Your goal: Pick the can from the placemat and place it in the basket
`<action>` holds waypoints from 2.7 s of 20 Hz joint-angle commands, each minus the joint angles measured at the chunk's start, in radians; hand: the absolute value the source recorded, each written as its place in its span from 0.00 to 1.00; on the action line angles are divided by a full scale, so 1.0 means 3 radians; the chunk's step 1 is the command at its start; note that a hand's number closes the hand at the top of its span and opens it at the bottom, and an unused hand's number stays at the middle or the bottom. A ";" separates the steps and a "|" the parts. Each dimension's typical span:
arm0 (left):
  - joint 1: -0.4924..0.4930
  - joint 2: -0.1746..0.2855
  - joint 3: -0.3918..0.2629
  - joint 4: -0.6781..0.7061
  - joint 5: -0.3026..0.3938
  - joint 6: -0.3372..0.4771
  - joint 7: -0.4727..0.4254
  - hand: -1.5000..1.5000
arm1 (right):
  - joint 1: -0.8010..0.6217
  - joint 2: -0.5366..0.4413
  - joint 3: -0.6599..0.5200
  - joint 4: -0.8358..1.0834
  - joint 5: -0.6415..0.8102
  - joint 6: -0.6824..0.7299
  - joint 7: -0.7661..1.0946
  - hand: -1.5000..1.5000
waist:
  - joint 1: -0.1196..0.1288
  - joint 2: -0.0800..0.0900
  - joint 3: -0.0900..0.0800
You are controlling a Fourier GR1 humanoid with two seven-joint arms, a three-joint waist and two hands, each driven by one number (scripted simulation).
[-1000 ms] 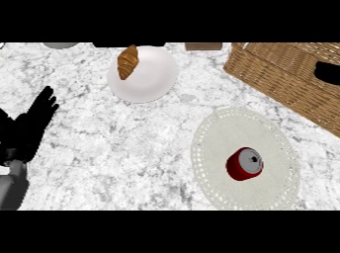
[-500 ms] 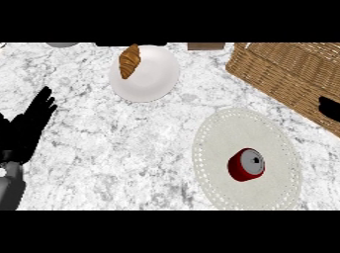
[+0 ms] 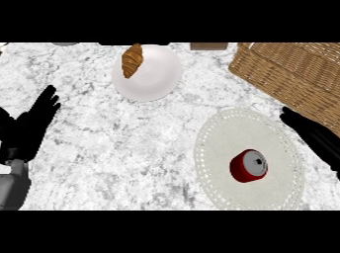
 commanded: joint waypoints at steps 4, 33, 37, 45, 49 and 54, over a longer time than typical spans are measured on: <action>-0.0229 -0.0049 0.0123 0.0289 -0.0062 -0.0135 -0.0046 0.50 | -0.0393 0.0516 0.0377 0.0809 0.0591 -0.0103 -0.0221 0.00 | 0.0012 0.0005 -0.0005; -0.0130 -0.0379 0.0420 0.0046 -0.0437 -0.0269 0.0106 0.50 | 0.0277 0.1010 0.0276 0.1266 0.1434 0.0246 -0.1303 0.00 | -0.0009 -0.0003 -0.0004; -0.0175 -0.0317 0.0450 0.0046 -0.0445 -0.0386 0.0172 0.50 | 0.0366 0.0956 0.0205 0.1359 0.1615 0.0196 -0.1422 0.00 | -0.0011 -0.0003 -0.0004; 0.0030 -0.0381 0.0532 0.0022 -0.0449 -0.0460 0.0021 0.50 | 0.0243 0.1141 0.0318 0.1682 0.2079 -0.0043 -0.1452 0.00 | 0.0003 -0.0003 -0.0003; -0.0197 -0.0324 0.0552 0.0076 -0.0449 -0.0472 0.0206 0.50 | 0.0107 0.1133 0.0590 0.1739 0.2381 0.0023 -0.1429 1.00 | 0.0000 -0.0002 -0.0004; -0.0138 -0.0349 0.0626 0.0322 -0.0497 -0.0546 -0.0109 0.50 | 0.0307 0.1212 0.0656 0.1557 0.2492 0.0014 -0.1431 1.00 | -0.0010 -0.0002 -0.0004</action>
